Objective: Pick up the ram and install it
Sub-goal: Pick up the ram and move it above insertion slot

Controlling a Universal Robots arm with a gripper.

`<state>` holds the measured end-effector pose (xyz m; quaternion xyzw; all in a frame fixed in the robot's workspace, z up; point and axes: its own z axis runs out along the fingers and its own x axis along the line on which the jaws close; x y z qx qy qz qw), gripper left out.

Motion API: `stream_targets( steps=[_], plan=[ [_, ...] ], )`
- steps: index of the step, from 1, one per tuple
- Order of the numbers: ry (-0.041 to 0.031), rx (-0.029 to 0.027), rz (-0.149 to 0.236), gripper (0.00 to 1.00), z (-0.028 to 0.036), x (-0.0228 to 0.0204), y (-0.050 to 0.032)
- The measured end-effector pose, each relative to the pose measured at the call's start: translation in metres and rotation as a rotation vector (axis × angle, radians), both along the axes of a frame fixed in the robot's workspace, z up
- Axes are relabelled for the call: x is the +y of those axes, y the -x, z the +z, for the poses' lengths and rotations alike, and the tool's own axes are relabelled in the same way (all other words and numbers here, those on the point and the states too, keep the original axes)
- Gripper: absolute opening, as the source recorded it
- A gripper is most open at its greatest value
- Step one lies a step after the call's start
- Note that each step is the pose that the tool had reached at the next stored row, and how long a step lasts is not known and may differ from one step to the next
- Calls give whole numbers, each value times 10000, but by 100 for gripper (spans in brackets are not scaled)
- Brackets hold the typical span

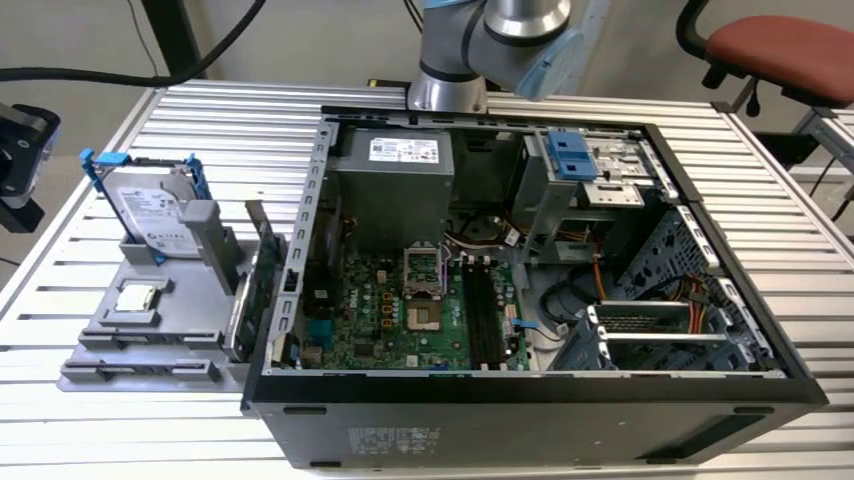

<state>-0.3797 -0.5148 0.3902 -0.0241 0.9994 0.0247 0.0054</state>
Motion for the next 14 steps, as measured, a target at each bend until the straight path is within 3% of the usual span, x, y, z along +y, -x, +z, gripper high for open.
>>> stream_targets(
  steps=[7,14],
  plan=[
    [0,-2,1240,0,0,0,0],
    [-1,-1,1330,0,0,1,0]
  ],
)
